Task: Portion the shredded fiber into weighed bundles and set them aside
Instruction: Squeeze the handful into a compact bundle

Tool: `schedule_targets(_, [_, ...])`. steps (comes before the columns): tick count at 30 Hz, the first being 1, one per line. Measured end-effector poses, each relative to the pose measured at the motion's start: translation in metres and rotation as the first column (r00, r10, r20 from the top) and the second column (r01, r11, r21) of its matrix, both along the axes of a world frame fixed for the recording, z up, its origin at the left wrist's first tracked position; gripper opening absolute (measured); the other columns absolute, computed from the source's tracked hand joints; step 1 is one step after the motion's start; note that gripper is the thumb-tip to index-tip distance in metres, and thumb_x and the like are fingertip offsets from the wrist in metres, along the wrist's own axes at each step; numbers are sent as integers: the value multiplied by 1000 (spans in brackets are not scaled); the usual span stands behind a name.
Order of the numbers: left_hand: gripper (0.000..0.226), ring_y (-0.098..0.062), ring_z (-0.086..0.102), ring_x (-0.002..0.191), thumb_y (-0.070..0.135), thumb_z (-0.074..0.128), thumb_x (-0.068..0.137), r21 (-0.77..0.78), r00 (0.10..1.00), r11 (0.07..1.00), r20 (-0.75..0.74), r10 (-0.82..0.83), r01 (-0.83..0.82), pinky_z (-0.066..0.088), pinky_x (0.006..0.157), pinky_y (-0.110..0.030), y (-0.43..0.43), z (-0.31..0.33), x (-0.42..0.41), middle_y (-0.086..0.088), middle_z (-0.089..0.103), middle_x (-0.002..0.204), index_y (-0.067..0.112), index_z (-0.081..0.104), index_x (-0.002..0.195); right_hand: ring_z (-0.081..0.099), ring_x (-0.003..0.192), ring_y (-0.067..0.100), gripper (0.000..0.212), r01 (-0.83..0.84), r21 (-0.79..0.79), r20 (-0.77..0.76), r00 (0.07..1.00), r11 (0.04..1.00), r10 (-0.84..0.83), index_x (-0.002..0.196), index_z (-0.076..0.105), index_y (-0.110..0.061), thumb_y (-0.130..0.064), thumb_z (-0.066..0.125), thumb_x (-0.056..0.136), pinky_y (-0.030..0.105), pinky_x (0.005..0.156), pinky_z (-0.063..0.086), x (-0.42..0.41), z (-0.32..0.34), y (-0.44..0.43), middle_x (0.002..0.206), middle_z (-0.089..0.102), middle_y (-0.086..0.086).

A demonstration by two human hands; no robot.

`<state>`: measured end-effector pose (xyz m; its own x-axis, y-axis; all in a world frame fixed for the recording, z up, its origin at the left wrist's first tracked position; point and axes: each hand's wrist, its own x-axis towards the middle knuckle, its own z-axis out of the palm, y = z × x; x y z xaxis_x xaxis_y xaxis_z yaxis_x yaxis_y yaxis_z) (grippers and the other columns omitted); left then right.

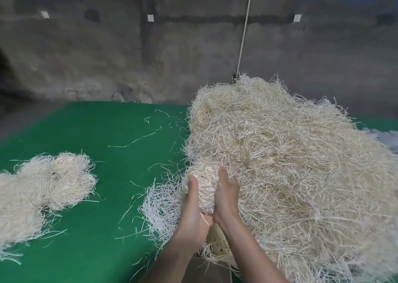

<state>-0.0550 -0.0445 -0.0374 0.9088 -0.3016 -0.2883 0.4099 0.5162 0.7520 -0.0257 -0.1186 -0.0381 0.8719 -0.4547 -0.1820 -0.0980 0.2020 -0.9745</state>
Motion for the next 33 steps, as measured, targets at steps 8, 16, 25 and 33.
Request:
schedule_targets(8, [92,-2,63,77,71,48,68,567,969,787,166,181,-245,51,75,-20,36,-6,24,2,70,84,5,39,132,55,106,14,24,-213,-66,189,957,975,222,112,58,-31,-33,60,88,27,80,46,-31,-25,-28,115,56,-11])
schedule_targets(16, [98,-15,50,123,77,44,68,95,995,994,-78,63,-56,29,112,-44,49,-20,18,-11,45,141,13,35,141,34,122,4,52,-45,-203,89,994,978,64,141,36,-30,-42,51,92,26,99,31,-12,-23,12,145,36,-9])
schedule_targets(25, [70,-27,37,133,28,63,88,641,987,753,56,150,-151,34,107,-38,52,-44,9,-14,32,150,3,29,144,41,54,2,36,-109,-515,61,985,850,163,88,47,-18,-50,32,95,28,60,42,-20,-54,44,66,50,0])
schedule_targets(33, [80,-34,54,119,10,63,80,67,962,964,-85,261,-256,36,103,-59,93,-69,8,-19,41,144,10,20,147,38,112,-1,55,-311,-374,-24,945,874,326,137,41,-25,-55,47,91,25,97,31,7,-59,82,129,39,-18])
